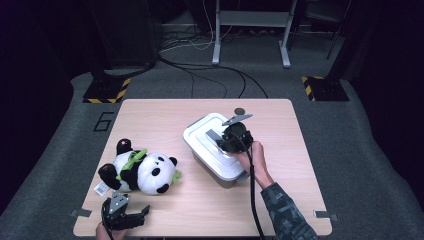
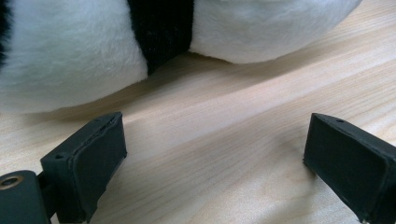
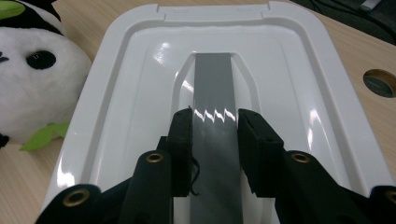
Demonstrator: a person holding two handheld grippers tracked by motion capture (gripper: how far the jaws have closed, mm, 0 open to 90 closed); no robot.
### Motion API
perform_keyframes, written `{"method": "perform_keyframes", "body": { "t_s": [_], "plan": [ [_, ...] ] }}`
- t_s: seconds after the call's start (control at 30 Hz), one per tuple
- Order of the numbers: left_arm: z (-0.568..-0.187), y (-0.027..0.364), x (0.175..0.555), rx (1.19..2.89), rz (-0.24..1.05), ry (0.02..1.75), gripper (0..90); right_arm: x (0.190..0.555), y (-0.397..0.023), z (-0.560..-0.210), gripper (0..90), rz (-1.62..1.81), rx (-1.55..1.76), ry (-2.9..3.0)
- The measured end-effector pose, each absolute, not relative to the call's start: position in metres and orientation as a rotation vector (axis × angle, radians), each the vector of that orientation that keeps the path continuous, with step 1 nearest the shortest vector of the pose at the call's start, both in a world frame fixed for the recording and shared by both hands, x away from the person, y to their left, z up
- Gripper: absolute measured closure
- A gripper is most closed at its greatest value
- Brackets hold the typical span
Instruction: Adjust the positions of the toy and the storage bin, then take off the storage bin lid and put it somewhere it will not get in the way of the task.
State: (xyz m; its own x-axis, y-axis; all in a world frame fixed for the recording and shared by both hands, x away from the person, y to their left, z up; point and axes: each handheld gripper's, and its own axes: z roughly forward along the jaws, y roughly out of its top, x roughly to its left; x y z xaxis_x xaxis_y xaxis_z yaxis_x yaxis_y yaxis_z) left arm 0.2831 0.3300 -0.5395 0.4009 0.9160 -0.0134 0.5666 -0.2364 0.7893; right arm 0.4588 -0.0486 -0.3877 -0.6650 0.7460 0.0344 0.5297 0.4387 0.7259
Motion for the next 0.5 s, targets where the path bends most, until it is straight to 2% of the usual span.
{"method": "perform_keyframes", "body": {
  "t_s": [0.5],
  "plan": [
    [-0.5396, 0.3298, 0.2828, 1.923, 0.605, 1.268, 5.4, 0.4554, -0.038, -0.3856, 66.8, 1.041, 1.045, 2.396]
  ]
}}
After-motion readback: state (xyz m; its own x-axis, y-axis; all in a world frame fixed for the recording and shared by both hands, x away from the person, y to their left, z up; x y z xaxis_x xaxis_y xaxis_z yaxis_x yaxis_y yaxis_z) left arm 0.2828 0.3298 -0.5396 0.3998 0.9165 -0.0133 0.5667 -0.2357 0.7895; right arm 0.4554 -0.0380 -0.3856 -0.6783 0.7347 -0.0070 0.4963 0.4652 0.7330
